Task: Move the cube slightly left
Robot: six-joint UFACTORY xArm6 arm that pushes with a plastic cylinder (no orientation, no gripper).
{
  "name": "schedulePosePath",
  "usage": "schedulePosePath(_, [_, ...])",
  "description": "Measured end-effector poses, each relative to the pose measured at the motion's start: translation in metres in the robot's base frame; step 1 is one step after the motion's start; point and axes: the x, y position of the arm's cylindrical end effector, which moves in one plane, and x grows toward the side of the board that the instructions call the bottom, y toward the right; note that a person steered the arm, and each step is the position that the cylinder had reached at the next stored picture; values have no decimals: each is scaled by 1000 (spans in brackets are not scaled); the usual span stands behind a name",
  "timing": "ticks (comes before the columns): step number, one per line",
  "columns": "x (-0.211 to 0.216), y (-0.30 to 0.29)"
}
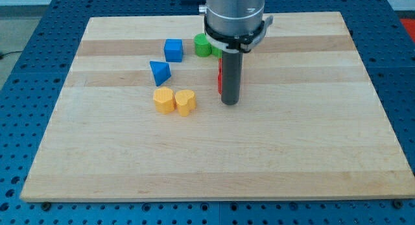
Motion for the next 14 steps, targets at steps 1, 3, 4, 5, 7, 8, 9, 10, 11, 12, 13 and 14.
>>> schedulePosePath(1, [3,60])
schedulePosePath(3, [-69,120])
schedulePosePath(4, [-117,100])
schedulePosePath(5, [-160,89])
schedulePosePath(7, [-198,-60])
schedulePosePath(8, [-153,-90])
schedulePosePath(9, [-97,-87])
schedulePosePath(10, [-62,-87])
schedulePosePath(11, [-40,-64])
schedulePosePath(12, [-40,-62])
schedulePosePath(13, [-40,-59])
schedulePosePath(14, [-40,-59])
